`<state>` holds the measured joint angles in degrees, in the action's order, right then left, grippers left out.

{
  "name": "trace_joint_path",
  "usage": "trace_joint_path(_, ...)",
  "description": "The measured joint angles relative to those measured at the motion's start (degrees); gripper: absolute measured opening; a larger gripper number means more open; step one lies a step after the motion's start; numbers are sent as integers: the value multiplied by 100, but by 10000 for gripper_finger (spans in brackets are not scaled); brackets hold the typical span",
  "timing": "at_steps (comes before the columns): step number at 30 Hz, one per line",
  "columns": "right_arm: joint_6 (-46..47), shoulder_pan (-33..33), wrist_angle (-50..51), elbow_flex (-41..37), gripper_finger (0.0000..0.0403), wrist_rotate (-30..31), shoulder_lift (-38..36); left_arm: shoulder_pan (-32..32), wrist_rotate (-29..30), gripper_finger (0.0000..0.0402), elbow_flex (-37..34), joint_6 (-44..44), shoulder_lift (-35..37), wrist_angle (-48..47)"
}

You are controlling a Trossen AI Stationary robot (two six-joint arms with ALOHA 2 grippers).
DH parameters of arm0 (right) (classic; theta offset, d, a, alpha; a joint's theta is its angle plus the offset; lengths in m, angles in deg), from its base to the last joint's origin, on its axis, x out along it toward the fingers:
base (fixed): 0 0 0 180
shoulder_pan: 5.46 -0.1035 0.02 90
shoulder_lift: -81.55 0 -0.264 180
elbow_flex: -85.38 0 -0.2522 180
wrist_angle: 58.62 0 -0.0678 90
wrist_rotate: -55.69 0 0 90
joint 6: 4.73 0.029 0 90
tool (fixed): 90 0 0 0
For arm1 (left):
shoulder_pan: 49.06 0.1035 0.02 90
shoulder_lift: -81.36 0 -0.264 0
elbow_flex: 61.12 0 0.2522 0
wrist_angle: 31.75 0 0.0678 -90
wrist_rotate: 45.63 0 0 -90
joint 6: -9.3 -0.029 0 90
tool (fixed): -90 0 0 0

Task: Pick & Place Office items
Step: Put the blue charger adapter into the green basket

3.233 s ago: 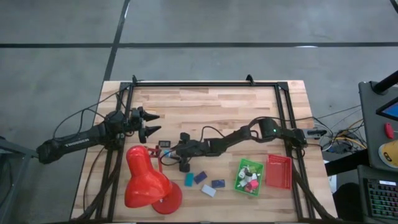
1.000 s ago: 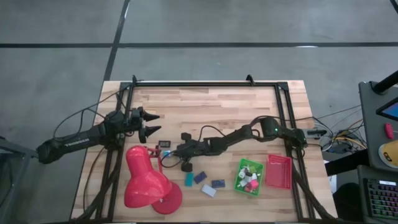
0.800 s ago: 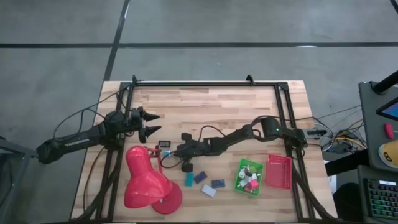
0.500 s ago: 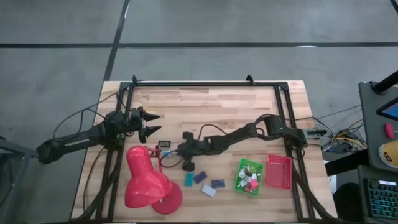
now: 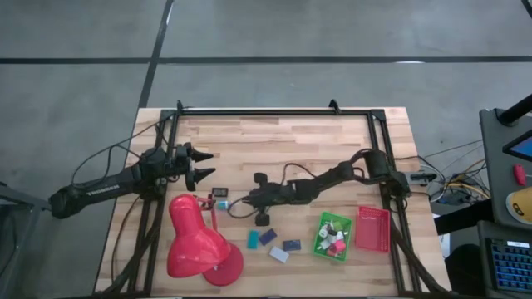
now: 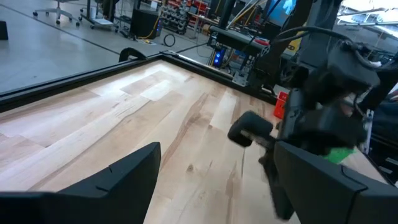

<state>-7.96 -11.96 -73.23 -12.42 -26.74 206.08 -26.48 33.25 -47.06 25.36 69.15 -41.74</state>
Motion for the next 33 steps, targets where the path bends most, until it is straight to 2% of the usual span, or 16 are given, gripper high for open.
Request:
trace_joint_path(4, 5, 33, -1024, -988, 13, -8, -534, -2, 0, 320, 1, -1, -1, -4)
trace_joint_path(13, -1, 237, -2068, -3190, 13, -6, -2176, 0, 0, 320, 0, 0, -42, 19)
trace_joint_path(21, -128, 485, -4374, -5045, 13, 308, -3178, 0, 0, 320, -1, 1, -55, -2)
trace_joint_path(24, -104, 566, -4745, -5430, 13, 316, -3233, -1, 1, 320, -1, -1, -55, -1)
trace_joint_path(28, -183, 573, -4860, -5568, 14, 293, -3108, 0, 2, 320, -1, 0, -66, 1)
trace_joint_path(33, -33, 582, -4896, -5452, 49, 352, -3030, 0, 0, 320, 1, -1, -77, -2)
